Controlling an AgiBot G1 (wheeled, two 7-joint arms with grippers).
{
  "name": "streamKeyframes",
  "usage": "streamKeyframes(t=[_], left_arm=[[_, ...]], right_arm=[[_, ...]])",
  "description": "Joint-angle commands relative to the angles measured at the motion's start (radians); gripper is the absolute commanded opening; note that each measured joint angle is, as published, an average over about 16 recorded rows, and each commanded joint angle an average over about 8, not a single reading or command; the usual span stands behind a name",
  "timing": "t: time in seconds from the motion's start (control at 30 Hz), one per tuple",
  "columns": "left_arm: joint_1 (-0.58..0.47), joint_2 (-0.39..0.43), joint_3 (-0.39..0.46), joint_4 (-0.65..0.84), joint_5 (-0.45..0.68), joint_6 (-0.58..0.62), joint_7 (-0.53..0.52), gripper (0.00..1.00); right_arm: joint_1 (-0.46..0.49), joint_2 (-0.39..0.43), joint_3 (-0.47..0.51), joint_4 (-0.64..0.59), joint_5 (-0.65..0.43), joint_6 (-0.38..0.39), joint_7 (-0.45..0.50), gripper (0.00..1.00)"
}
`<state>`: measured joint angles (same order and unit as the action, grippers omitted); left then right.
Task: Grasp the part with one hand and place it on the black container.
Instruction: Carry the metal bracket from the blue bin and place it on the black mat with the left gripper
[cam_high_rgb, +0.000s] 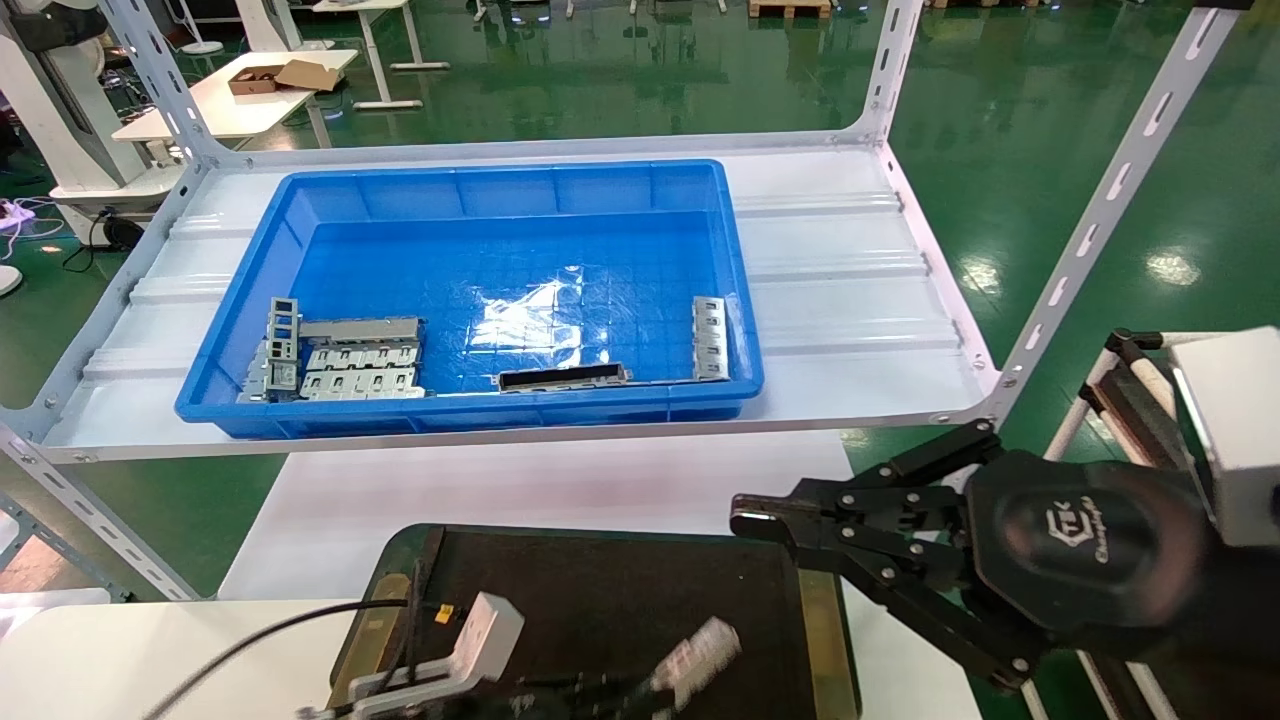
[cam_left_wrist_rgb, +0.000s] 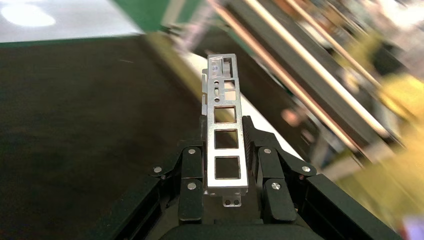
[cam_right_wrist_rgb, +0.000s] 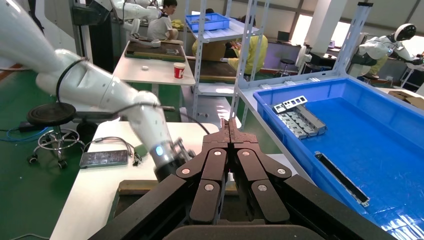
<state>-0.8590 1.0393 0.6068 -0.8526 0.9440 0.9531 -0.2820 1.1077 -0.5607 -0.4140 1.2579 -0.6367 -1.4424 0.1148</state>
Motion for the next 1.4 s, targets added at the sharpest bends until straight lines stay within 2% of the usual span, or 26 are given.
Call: streamKeyframes(t=[0.03,0.27,0.43,0.6,1.03,1.1,1.13,1.2,1.3,1.33,1.4], left_arm=[[0.047,0.029,-0.01,-0.025,0.001,-0.12,-0.018,0.0],[0.099,0.165,0.009,-0.037,0.071,-0.513,-0.08,0.0],[0.093,0.241,0.06,-0.012,0.113,-0.705,-0.153,0.0],[0.07,0.272,0.12,-0.002,0.122,-0.781,-0.231,0.0],[0.029,0.288,0.269,0.014,0.087,-0.889,-0.398,0.0],[0.022,0.288,0.293,0.018,0.08,-0.903,-0.416,0.0],[0.019,0.288,0.305,0.018,0.075,-0.909,-0.424,0.02],[0.013,0.287,0.328,0.019,0.067,-0.92,-0.439,0.14],[0.005,0.284,0.363,0.018,0.056,-0.938,-0.456,0.46],[0.003,0.283,0.374,0.018,0.052,-0.943,-0.461,0.59],[-0.002,0.281,0.396,0.017,0.044,-0.954,-0.47,0.81]], right_arm=[[0.0,0.0,0.0,0.0,0.0,0.0,0.0,0.0],[0.0,0.0,0.0,0.0,0.0,0.0,0.0,0.0],[0.0,0.0,0.0,0.0,0.0,0.0,0.0,0.0],[0.0,0.0,0.0,0.0,0.0,0.0,0.0,0.0],[0.0,0.0,0.0,0.0,0.0,0.0,0.0,0.0],[0.0,0.0,0.0,0.0,0.0,0.0,0.0,0.13],[0.0,0.0,0.0,0.0,0.0,0.0,0.0,0.25],[0.0,0.0,0.0,0.0,0.0,0.0,0.0,0.5],[0.0,0.0,0.0,0.0,0.0,0.0,0.0,0.87],[0.0,0.0,0.0,0.0,0.0,0.0,0.0,0.95],[0.0,0.0,0.0,0.0,0.0,0.0,0.0,1.0]])
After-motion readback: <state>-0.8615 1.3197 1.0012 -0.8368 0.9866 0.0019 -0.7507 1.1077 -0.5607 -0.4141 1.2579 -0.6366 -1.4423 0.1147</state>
